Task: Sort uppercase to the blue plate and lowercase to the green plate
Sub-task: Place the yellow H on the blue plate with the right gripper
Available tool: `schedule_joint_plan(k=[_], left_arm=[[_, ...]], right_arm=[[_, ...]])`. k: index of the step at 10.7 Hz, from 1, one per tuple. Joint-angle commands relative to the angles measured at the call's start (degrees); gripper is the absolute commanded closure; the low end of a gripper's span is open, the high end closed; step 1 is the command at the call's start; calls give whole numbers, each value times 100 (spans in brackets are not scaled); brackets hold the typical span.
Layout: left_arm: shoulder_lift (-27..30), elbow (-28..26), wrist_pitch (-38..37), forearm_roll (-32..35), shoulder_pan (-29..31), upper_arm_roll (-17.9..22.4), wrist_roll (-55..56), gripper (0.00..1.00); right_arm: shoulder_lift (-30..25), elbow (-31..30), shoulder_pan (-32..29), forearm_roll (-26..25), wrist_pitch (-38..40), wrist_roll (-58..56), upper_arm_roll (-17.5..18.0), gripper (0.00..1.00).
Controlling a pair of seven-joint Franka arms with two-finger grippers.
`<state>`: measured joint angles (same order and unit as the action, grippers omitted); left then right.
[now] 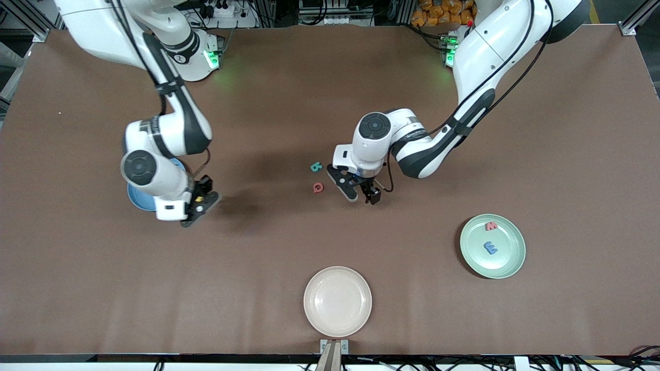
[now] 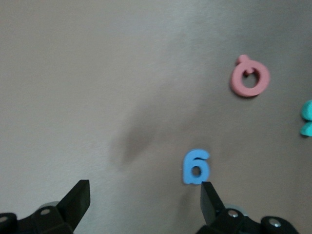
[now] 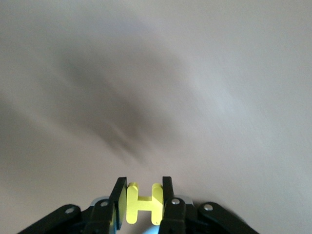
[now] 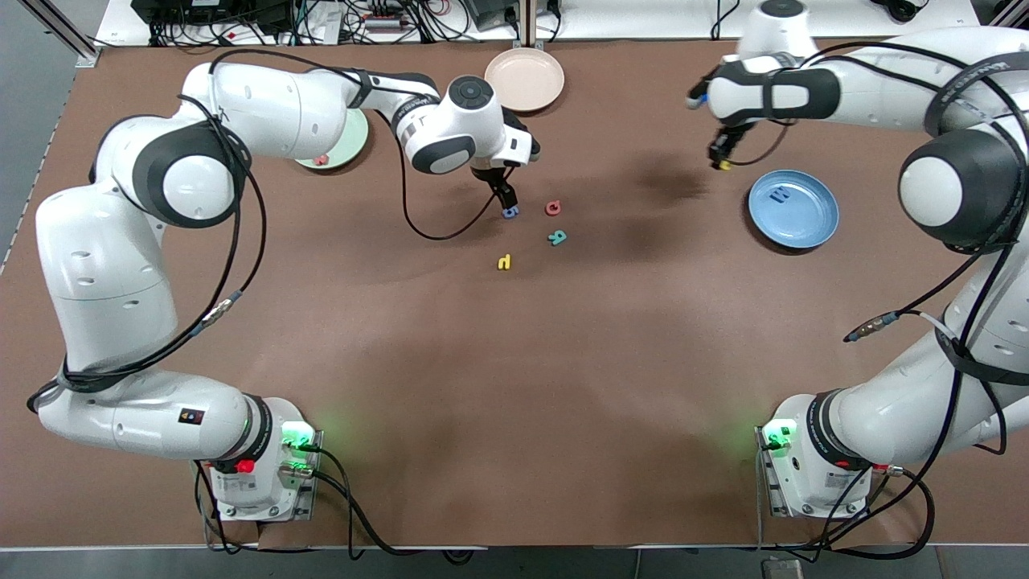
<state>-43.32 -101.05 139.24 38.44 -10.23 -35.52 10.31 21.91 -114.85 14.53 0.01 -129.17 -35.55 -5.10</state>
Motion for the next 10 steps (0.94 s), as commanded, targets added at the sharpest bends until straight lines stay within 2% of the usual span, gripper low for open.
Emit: schedule_joint_plan(k=[1, 3, 6, 8, 9, 10], left_arm=[[-36, 77, 42, 94, -110, 45, 138, 0], [-36, 85, 42, 59, -251, 115, 129, 0], [-132, 164, 42, -99, -523, 176, 137, 2], [-133, 209, 42, -135, -664, 352, 85, 2], [-211, 217, 42, -126, -665, 361, 41, 2], [-229, 226, 42, -117, -673, 379, 32, 2]], right_arm=[[-633, -904, -11, -36, -99, -573, -481, 74], [-967, -1424, -72, -36, -126, -864, -903, 74], [-908, -1856, -633, -36, -563, -1470, -1055, 71], [-811, -1918, -837, -36, -785, -1709, -1055, 63], [-802, -1918, -846, -36, -785, -1692, -1055, 51], [-811, -1909, -837, -36, -759, -1631, -1046, 43]])
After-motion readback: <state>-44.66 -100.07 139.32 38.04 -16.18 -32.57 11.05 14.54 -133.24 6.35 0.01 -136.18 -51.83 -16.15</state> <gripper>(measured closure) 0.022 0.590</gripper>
